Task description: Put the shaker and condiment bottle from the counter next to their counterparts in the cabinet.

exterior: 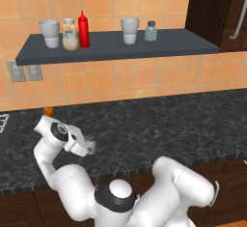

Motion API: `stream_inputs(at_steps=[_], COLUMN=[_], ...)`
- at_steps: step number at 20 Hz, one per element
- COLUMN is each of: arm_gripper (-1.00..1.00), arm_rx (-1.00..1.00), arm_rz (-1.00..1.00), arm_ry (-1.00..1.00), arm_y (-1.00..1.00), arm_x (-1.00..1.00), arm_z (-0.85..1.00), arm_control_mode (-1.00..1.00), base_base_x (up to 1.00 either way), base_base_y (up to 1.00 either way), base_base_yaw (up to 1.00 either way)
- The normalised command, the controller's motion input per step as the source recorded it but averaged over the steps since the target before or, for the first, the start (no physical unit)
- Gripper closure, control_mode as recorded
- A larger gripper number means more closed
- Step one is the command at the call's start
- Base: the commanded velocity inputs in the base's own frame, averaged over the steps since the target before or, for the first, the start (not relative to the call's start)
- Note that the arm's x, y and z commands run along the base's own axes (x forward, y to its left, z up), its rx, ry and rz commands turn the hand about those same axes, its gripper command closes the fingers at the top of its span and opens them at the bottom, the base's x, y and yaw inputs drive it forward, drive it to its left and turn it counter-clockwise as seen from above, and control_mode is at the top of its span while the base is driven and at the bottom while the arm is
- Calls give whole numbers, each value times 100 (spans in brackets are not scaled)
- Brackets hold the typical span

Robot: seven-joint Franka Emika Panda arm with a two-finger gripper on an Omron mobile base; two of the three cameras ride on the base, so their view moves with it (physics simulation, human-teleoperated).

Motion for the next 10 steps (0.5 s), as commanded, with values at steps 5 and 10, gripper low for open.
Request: stream_inputs(at_steps=[5,10], arm_gripper=[-100,100], arm_rx=[8,17], arm_rz=[0,0], arm_ry=[4,0], arm_y=[-38,-23], arm_x=[86,8], arm_z=[-23,1], arm_control_mode=[-100,-100], base_base_x=[0,0], base_base_y=[0,0], base_base_yaw=[0,0])
